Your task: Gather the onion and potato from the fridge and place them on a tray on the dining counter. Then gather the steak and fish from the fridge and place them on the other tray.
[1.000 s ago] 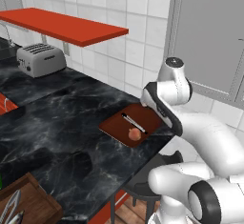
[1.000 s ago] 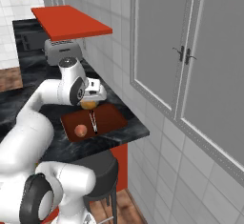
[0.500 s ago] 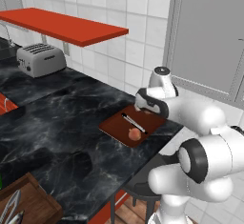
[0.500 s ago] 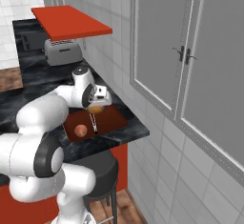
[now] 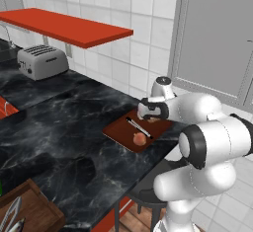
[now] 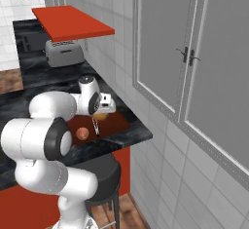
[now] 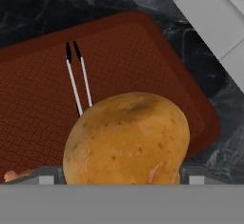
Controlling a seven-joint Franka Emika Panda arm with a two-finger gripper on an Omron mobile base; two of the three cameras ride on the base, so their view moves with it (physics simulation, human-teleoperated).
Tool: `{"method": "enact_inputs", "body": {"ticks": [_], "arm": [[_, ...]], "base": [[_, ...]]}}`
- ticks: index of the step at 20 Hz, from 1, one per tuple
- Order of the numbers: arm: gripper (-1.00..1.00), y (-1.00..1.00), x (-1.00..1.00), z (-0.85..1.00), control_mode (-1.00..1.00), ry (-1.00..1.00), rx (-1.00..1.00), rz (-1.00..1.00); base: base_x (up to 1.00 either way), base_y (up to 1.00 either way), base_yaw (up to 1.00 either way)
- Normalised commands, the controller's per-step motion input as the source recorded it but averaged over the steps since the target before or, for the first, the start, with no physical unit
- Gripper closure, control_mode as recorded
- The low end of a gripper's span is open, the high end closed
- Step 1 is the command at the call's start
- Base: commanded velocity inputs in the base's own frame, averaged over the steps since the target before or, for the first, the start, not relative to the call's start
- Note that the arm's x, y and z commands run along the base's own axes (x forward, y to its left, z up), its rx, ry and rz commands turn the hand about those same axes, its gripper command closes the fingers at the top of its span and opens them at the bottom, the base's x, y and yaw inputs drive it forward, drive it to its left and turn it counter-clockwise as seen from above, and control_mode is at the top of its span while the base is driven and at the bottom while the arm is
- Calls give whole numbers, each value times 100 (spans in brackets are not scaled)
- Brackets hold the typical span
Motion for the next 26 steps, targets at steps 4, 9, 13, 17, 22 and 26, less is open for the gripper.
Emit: {"method": "enact_inputs", "body": {"ticks": [4, 9, 13, 17, 22, 26], "arm": [[100, 0, 0, -33, -100, 0, 0, 0], [100, 0, 14, -24, -100, 0, 0, 0], [100, 0, 20, -22, -100, 0, 0, 0], [100, 0, 15, -19, -100, 4, 0, 0], [100, 0, 5, -12, -100, 3, 0, 0], [100, 0, 0, -9, -100, 3, 0, 0]], "base": [[0, 0, 0], [0, 0, 0], [0, 0, 0], [0, 0, 0], [0, 0, 0], [0, 0, 0]]}}
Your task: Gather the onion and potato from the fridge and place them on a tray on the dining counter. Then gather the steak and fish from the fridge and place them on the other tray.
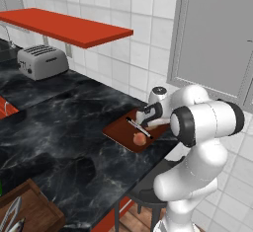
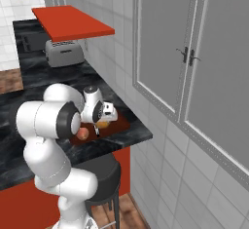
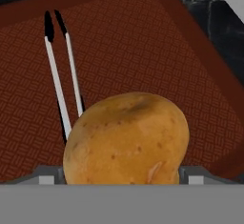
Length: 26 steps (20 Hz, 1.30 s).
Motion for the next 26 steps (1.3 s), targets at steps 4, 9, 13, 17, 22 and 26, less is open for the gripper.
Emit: {"method": "enact_inputs", "body": {"ticks": [4, 9, 13, 17, 22, 26], "arm": [[-100, 0, 5, -19, -100, 1, 0, 0], [-100, 2, 3, -3, -100, -1, 0, 1], [-100, 1, 0, 12, -100, -9, 0, 4], [-100, 2, 0, 14, -100, -14, 0, 5], [-100, 0, -20, 64, -100, -16, 0, 1], [-100, 0, -38, 100, -100, -28, 0, 1]], "base": [[0, 0, 0], [0, 0, 0], [0, 0, 0], [0, 0, 0], [0, 0, 0], [0, 0, 0]]}}
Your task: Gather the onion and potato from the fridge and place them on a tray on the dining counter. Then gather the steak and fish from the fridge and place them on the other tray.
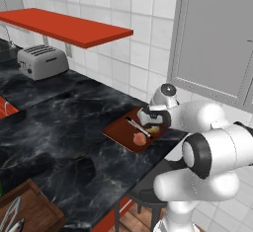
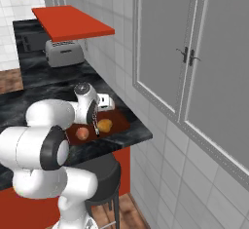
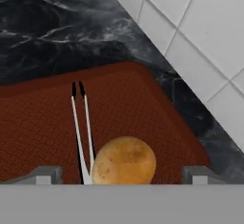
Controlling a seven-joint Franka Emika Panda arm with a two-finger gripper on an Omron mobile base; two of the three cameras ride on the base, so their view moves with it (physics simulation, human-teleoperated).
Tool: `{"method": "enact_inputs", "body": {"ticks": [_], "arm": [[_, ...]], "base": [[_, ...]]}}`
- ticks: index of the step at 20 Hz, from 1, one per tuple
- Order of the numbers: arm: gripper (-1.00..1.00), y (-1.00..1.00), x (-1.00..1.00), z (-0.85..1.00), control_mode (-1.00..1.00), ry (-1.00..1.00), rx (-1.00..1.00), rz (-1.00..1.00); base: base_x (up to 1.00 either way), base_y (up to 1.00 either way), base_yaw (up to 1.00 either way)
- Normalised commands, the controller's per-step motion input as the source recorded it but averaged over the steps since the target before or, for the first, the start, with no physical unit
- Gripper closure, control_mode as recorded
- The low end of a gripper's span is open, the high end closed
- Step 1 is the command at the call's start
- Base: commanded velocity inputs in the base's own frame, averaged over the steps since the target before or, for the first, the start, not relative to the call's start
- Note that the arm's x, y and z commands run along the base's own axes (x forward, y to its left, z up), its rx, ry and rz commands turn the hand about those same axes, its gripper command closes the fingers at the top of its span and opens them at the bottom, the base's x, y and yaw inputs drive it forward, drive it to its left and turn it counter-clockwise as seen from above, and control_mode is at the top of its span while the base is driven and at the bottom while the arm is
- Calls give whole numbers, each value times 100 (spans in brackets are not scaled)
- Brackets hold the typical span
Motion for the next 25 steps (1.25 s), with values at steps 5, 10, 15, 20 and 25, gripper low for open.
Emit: {"method": "enact_inputs", "body": {"ticks": [5, 10, 15, 20, 25], "arm": [[-100, 0, -52, 100, -100, -36, 0, 4], [-100, 0, -69, 100, -100, -35, 1, 3], [-100, 0, -70, 100, -100, -14, 3, 0], [-100, 0, -48, 100, -100, 4, 3, 1], [-100, 0, -23, 39, -100, 34, 2, 5]], "base": [[0, 0, 0], [0, 0, 0], [0, 0, 0], [0, 0, 0], [0, 0, 0]]}}
